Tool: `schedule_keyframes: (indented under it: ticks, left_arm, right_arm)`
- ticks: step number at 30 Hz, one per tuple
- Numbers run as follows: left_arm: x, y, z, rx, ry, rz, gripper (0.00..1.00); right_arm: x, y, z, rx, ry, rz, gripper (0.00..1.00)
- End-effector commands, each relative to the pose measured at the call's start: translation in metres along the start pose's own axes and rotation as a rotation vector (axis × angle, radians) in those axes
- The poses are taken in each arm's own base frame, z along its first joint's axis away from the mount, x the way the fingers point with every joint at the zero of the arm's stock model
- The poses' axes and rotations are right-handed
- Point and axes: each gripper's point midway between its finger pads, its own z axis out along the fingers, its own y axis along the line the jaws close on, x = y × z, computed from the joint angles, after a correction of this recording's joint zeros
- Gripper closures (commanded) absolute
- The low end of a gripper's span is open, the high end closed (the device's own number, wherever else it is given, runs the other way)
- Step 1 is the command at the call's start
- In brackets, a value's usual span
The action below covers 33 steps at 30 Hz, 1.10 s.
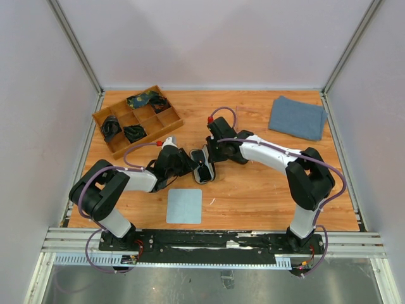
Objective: Organize the sunglasses
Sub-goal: Close the sunglasses case at the center of the board.
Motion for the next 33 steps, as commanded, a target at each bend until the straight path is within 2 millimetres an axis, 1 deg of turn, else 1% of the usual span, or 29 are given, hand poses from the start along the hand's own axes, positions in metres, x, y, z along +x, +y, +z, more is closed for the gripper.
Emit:
schedule_keyframes:
  ticks: [1,6,14,23,33]
  left_arm:
    - [-0.01,-0.045,0.003,0.136,-0.019,0.013,0.68]
    - [-0.01,-0.046,0.004,0.135,-0.018,0.013,0.68]
    - [-0.011,-0.049,0.003,0.14,-0.022,0.013,0.68]
    - [-0.012,-0.05,0.004,0.141,-0.022,0.014,0.68]
    - [-0.012,-0.05,0.004,0.137,-0.021,0.014,0.68]
  right_arm:
    - [-0.003,0.048,-0.002,-0.124,-0.01,-0.051,0.82]
    - [-0.002,0.052,-0.002,-0.129,-0.008,-0.057,0.81]
    - [0.0,0.055,-0.001,-0.135,-0.005,-0.06,0.75]
    - [0.0,0.059,-0.001,-0.143,-0.008,-0.064,0.73]
    - [0.001,0.063,0.0,-0.155,-0.004,-0.065,0.67]
